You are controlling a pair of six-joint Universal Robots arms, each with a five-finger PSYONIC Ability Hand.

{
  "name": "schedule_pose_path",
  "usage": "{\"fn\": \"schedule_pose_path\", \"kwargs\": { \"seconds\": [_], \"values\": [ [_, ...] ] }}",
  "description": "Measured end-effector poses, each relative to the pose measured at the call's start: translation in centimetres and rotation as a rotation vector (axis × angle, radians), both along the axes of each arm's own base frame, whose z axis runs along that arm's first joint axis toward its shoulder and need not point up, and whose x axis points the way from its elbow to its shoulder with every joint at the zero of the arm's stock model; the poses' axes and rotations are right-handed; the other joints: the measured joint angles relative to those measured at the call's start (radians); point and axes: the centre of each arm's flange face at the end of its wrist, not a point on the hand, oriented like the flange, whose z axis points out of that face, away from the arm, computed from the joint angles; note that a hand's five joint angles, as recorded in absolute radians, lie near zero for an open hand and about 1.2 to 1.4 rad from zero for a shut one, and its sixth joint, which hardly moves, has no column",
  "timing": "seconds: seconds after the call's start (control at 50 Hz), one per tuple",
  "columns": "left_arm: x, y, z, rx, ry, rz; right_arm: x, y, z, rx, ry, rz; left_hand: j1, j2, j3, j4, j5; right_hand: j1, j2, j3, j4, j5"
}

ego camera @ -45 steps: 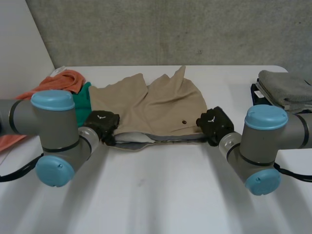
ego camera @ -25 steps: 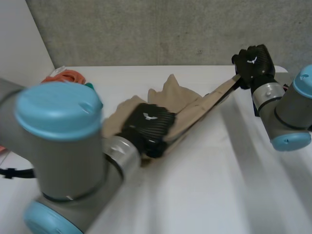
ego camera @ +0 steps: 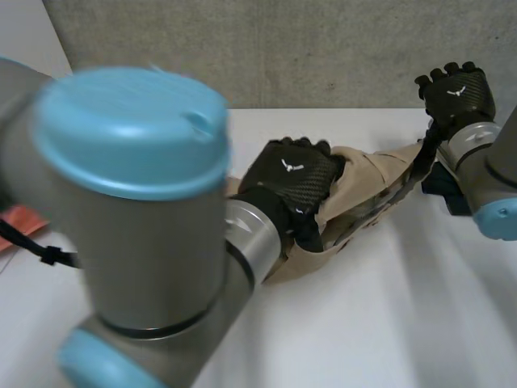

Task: Fold the laundry.

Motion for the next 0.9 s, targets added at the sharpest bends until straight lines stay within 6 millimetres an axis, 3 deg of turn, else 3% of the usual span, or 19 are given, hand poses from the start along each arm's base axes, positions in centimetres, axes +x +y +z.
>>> {"fn": "schedule_pose_path", "kwargs": {
  "seconds": [0.12,0.22,0.3,0.38,0.46,0.5,0.56,0.58,0.64,0.68,0.78,0.9],
  "values": [
    [1.0,0.9,1.1,0.062,0.066,-0.049,0.0,1.7,0.7,0.097,0.021,0.021,-0.004,0.055,0.049,0.06,0.005,0.0,0.0,0.0,0.0,0.0],
    [0.7,1.2,-1.2,0.199,0.03,-0.047,0.2,1.8,-1.2,0.174,0.056,0.03,-0.101,-0.002,-0.001,0.002,-0.008,0.0,0.0,0.0,0.0,0.0],
    [0.5,1.1,-3.9,0.338,-0.011,0.007,0.2,1.8,-3.3,0.232,0.071,0.032,-0.046,0.054,0.052,0.058,0.029,0.0,0.0,0.0,0.0,0.0],
    [0.7,0.4,-4.6,0.419,0.03,0.102,0.4,2.7,-5.1,0.289,0.063,0.046,0.001,0.108,0.102,0.114,0.063,0.0,0.0,0.0,0.0,-0.001],
    [1.1,-0.6,-3.8,0.461,0.126,0.173,1.1,4.2,-5.7,0.317,0.026,0.085,-0.115,0.002,-0.001,0.0,-0.019,0.324,0.336,0.322,0.317,0.307],
    [1.2,-1.0,-3.2,0.473,0.177,0.182,1.6,4.8,-5.5,0.316,0.002,0.109,-0.115,0.0,-0.001,0.0,-0.019,0.589,0.605,0.599,0.596,0.575],
    [1.1,-1.4,-2.2,0.486,0.247,0.164,2.2,5.4,-5.1,0.305,-0.029,0.14,-0.115,0.0,-0.001,0.0,-0.019,0.757,0.777,0.773,0.773,0.749],
    [1.1,-1.4,-2.0,0.49,0.26,0.157,2.3,5.4,-5.0,0.303,-0.031,0.144,-0.115,0.0,-0.001,0.0,-0.019,0.718,0.735,0.743,0.742,0.719],
    [0.9,-1.3,-1.5,0.508,0.299,0.121,2.5,5.1,-5.1,0.297,-0.017,0.146,-0.115,0.0,-0.001,0.0,-0.02,0.205,0.21,0.238,0.237,0.204],
    [0.9,-1.2,-1.4,0.516,0.304,0.113,2.4,4.8,-5.2,0.298,0.004,0.132,-0.115,0.0,-0.001,0.0,-0.019,0.05,0.061,0.063,0.061,0.035],
    [1.3,-1.3,-1.3,0.513,0.303,0.127,1.8,3.3,-4.8,0.25,0.04,0.076,-0.115,0.0,-0.001,0.0,-0.019,-0.002,0.0,-0.001,-0.001,-0.003],
    [2.4,-2.3,-0.1,0.452,0.315,0.166,0.0,-1.4,-2.4,0.064,0.028,-0.039,-0.115,0.0,-0.001,0.0,-0.019,-0.002,0.0,-0.001,-0.001,-0.003]
  ]
}}
